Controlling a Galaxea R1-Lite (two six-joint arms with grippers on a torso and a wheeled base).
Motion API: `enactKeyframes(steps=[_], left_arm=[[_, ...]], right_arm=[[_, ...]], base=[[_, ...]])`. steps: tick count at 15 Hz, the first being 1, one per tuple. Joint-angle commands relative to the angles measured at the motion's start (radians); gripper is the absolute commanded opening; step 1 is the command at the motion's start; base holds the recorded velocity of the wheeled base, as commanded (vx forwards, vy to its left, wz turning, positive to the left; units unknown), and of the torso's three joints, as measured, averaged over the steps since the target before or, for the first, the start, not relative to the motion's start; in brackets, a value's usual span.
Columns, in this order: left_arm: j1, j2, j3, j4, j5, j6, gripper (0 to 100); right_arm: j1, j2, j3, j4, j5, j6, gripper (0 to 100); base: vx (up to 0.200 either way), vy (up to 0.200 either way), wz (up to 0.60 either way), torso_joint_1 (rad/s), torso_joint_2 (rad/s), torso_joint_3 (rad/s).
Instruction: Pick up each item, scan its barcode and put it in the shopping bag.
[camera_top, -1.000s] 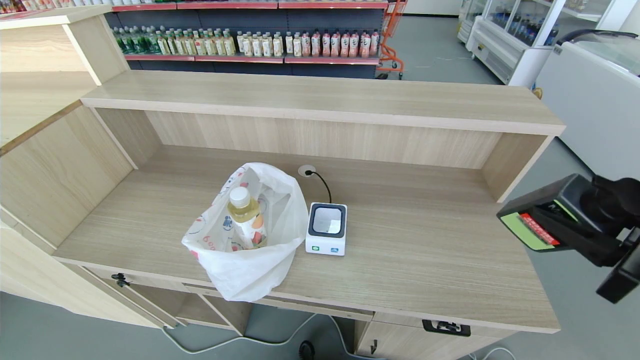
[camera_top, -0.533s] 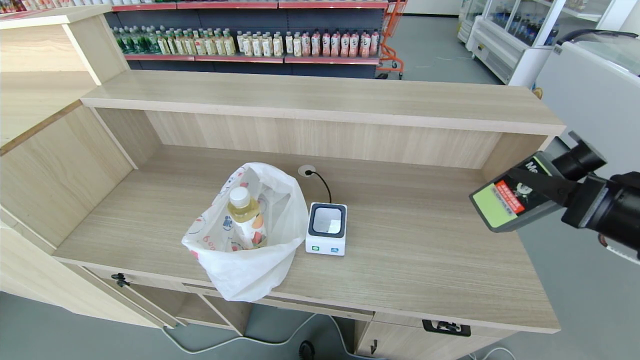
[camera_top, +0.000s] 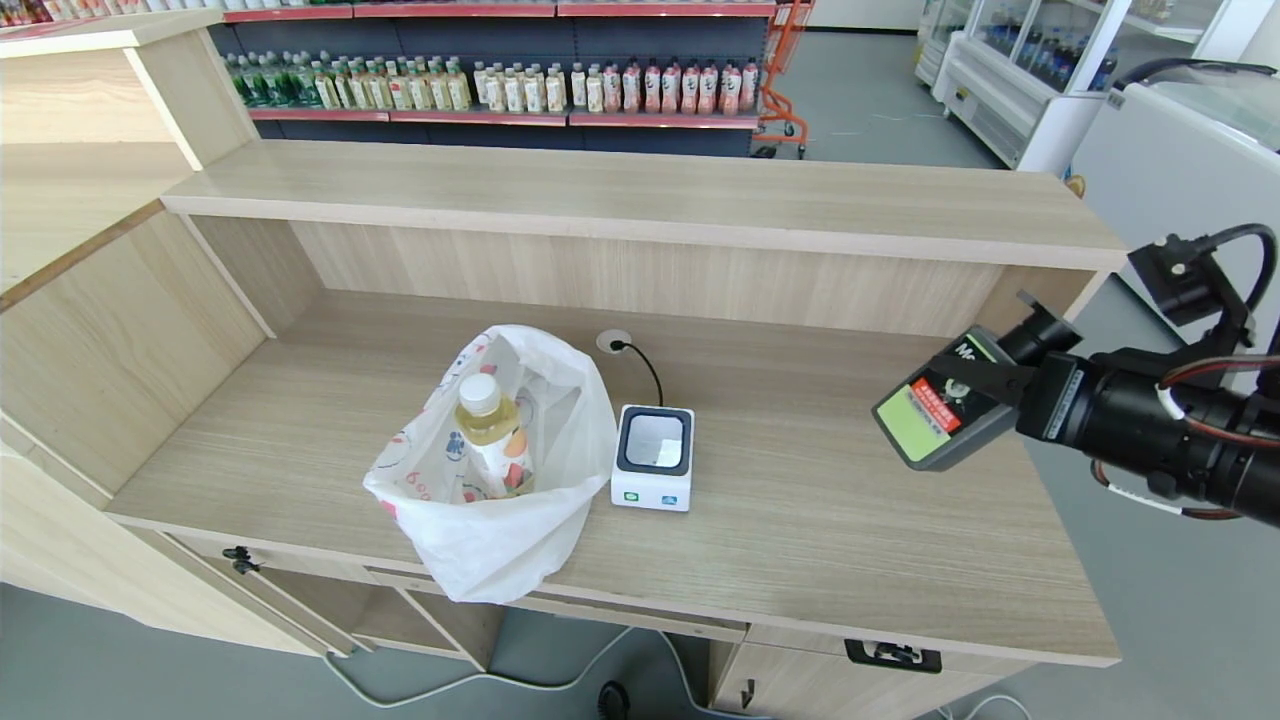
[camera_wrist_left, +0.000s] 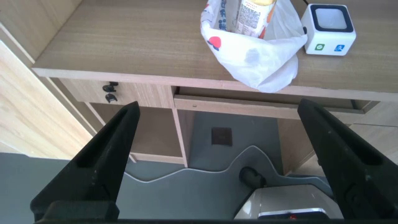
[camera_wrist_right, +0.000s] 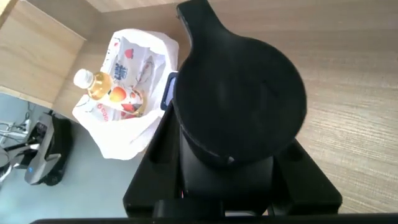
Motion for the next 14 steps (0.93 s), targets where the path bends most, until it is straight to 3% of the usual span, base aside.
enactKeyframes(steps=[1,5,14], left_arm=[[0.0,0.002,0.0,0.0,0.0,0.0,100],[0.0,0.002,0.0,0.0,0.0,0.002,100],[0.0,0.002,0.0,0.0,0.0,0.002,100]], right_arm=[[0.011,0.046,0.003,-0.007,0.001,0.002,0],[0.017,0.138,-0.008,-0.142,0.004,-0.003,0],[0.103,0.194,-0.043,-0.145,0.004,0.019,0]], base=[[0.0,0.0,0.0,0.0,0.0,0.0],[0.0,0.0,0.0,0.0,0.0,0.0],[0.0,0.2,0.0,0.002,0.0,0.003]])
